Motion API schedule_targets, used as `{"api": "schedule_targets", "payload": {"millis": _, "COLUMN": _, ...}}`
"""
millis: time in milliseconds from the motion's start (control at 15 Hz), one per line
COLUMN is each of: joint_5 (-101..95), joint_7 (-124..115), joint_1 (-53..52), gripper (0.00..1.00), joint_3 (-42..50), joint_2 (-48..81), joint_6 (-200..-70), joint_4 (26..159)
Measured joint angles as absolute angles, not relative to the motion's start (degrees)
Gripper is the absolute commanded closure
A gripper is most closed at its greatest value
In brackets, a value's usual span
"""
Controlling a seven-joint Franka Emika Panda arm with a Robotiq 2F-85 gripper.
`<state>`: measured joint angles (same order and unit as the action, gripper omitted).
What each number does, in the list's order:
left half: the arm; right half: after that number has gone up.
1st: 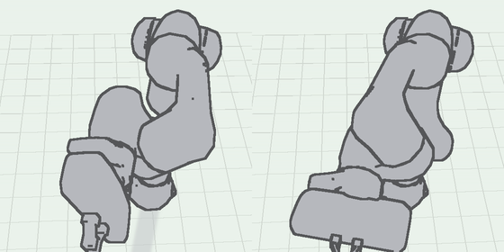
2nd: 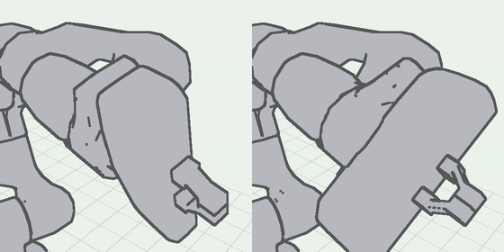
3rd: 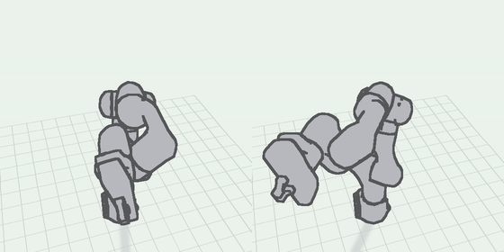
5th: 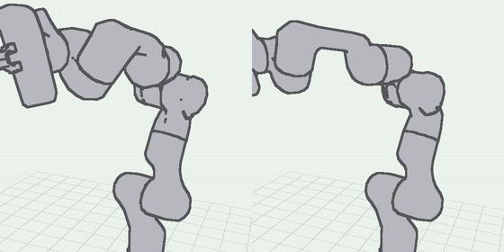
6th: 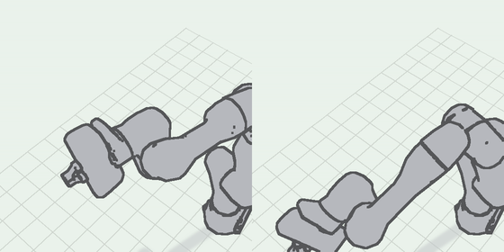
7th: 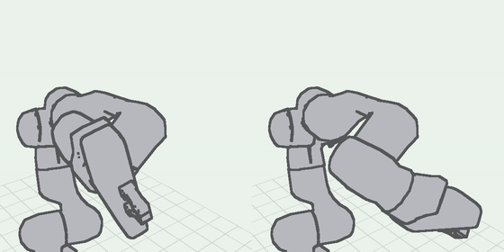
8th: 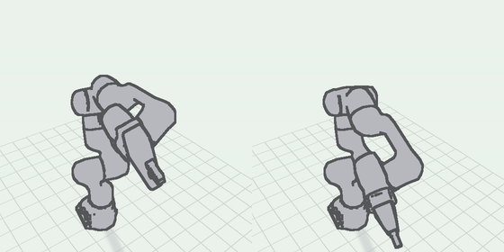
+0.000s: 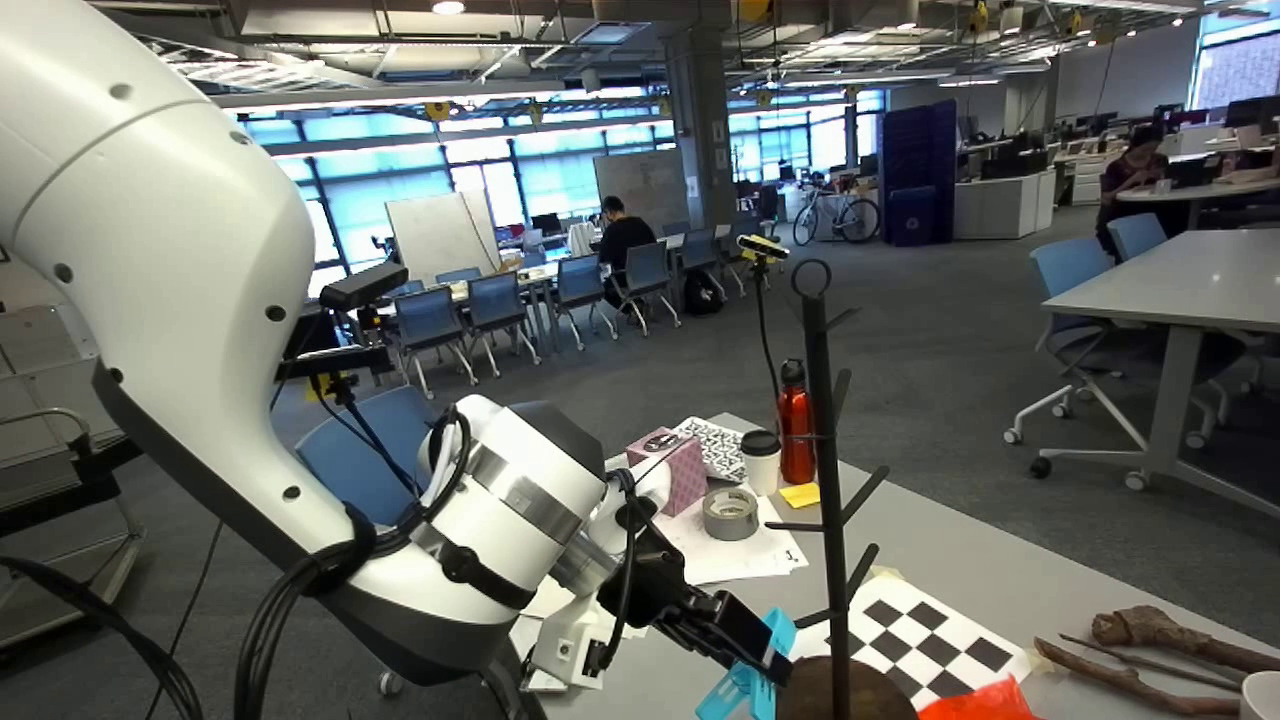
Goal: Pick up the peg and hang it on the black stand
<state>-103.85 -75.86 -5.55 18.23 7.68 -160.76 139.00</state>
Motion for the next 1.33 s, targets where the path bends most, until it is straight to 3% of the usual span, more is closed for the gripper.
{"api": "schedule_targets", "payload": {"millis": 867, "joint_5": -102.81, "joint_7": -75.86, "joint_1": -5.55, "gripper": 0.63, "joint_3": 17.03, "joint_2": 9.52, "joint_6": -161.40, "joint_4": 136.59}}
{"api": "schedule_targets", "payload": {"millis": 933, "joint_5": -102.81, "joint_7": -75.86, "joint_1": -5.55, "gripper": 0.38, "joint_3": 17.04, "joint_2": 9.78, "joint_6": -161.40, "joint_4": 136.22}}
{"api": "schedule_targets", "payload": {"millis": 1333, "joint_5": -102.81, "joint_7": -75.86, "joint_1": -5.52, "gripper": 0.38, "joint_3": 17.05, "joint_2": 10.51, "joint_6": -161.40, "joint_4": 135.34}}
